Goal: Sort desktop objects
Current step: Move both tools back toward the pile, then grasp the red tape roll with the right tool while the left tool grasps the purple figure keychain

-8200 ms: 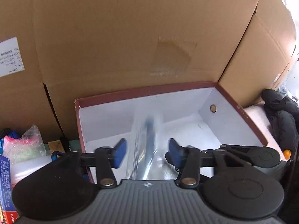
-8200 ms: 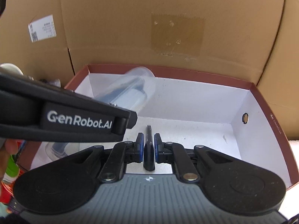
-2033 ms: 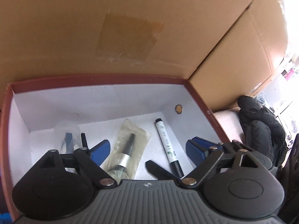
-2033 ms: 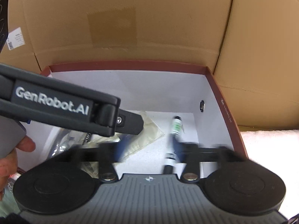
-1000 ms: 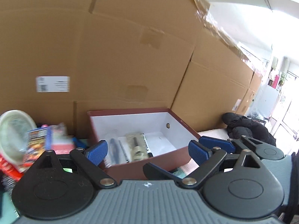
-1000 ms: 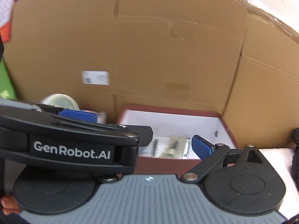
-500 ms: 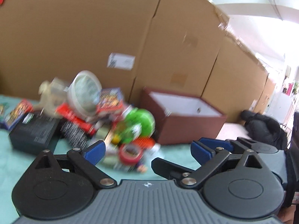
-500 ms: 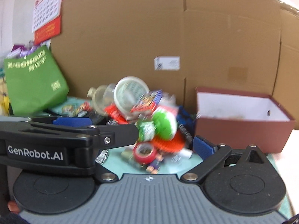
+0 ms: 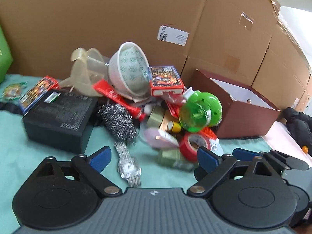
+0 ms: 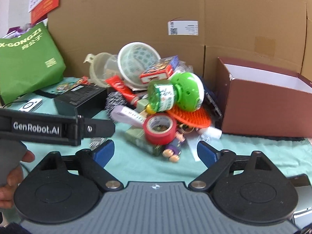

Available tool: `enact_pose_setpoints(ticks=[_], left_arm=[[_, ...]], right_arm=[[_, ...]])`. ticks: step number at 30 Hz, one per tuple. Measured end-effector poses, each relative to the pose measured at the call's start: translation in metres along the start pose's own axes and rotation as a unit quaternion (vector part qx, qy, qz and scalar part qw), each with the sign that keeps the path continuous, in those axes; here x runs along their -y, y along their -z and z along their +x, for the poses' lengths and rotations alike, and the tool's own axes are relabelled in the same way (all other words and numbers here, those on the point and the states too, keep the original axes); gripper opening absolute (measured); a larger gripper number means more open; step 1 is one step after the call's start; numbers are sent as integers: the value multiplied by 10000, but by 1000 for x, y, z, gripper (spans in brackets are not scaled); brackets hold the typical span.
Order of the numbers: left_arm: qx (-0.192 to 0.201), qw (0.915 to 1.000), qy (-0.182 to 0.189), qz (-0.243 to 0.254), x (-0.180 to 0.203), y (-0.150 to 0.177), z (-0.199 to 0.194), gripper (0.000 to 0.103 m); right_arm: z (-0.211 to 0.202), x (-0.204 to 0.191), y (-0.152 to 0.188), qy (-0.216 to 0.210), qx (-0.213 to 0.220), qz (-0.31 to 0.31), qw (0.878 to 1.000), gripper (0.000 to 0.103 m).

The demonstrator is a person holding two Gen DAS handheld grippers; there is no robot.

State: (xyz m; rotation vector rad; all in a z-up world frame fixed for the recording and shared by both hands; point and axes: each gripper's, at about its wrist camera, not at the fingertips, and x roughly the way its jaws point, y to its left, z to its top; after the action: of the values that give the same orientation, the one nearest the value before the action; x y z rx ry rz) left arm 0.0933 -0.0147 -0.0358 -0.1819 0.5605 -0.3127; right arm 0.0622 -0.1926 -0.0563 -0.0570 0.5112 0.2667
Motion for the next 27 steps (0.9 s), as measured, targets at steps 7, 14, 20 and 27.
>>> enact_pose_setpoints(ticks=[7,14,20,27], left_arm=[[-419,9987,163,-231,-5,-10,40,72],[-590,9964,244,-564,-10,-14,54,59],[-685,9935,483,-768,-12,-17,58,31],[-626,9911,678,-958,-10,-15,31,3]], right_arm=[[29,5,-8,81,-15,-99,9999,70],[45,10,-10,8,-90,13,10000,56],[44,9,-11,-39,-16,-14,10000,46],[27,11,-9,-101,55,-19,9999,46]])
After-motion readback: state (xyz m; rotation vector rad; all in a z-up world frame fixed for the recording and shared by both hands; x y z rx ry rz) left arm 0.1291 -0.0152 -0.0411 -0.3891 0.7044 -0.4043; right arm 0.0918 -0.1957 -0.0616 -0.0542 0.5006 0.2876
